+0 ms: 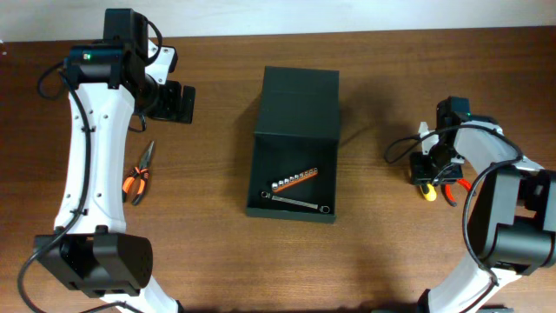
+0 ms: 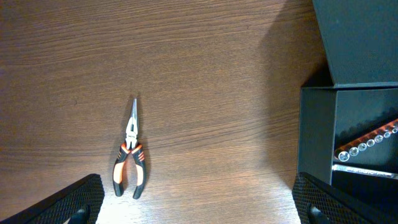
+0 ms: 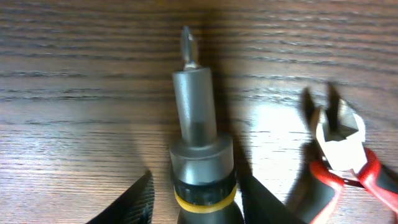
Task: Pack container
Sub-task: 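Lower right gripper onto the yellow-black screwdriver and close on it, then carry screwdriver with right gripper into the box and release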
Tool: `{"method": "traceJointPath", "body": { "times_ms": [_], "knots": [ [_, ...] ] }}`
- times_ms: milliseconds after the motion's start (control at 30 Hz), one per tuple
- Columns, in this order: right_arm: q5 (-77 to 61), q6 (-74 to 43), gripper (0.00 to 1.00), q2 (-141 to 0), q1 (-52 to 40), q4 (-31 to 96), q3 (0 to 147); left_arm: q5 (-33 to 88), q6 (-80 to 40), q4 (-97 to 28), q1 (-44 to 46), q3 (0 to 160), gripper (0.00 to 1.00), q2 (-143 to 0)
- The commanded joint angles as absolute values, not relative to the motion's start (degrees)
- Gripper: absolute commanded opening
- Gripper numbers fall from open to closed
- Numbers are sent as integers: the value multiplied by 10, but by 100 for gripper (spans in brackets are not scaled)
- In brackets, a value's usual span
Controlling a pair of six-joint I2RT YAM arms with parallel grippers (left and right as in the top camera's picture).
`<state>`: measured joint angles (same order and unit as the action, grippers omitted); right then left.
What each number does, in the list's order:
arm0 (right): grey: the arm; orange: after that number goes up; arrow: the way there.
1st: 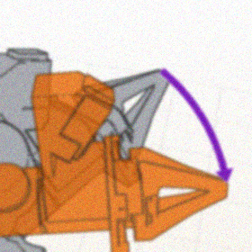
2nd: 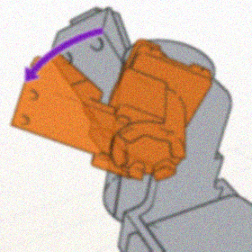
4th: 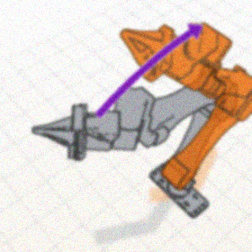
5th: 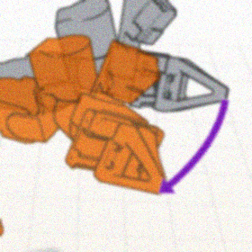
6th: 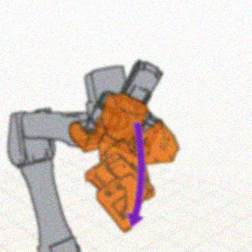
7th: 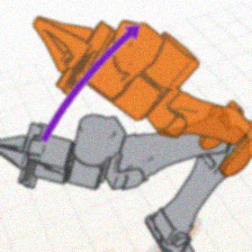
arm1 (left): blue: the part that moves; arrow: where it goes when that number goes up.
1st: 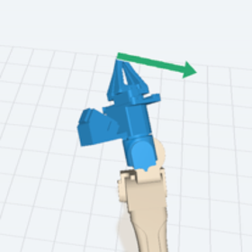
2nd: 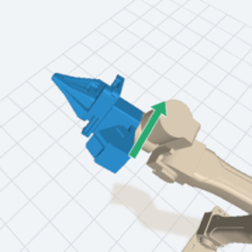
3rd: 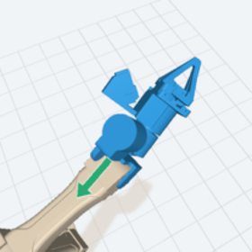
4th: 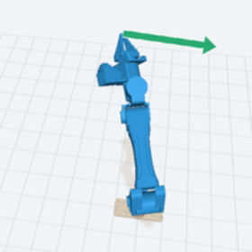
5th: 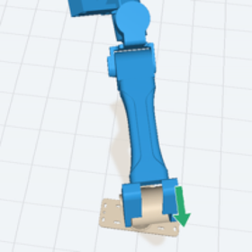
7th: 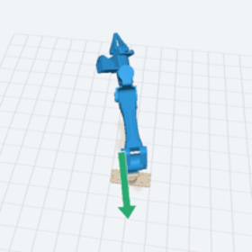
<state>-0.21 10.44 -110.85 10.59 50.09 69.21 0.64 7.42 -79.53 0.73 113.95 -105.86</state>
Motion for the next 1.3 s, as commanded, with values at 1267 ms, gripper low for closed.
{"method": "traceJointPath", "body": {
  "times_ms": [1267],
  "knots": [
    [-39,102,4,-1140,52,501,722,13,67,-793,8,1141,99,-1050]
  ]
}}
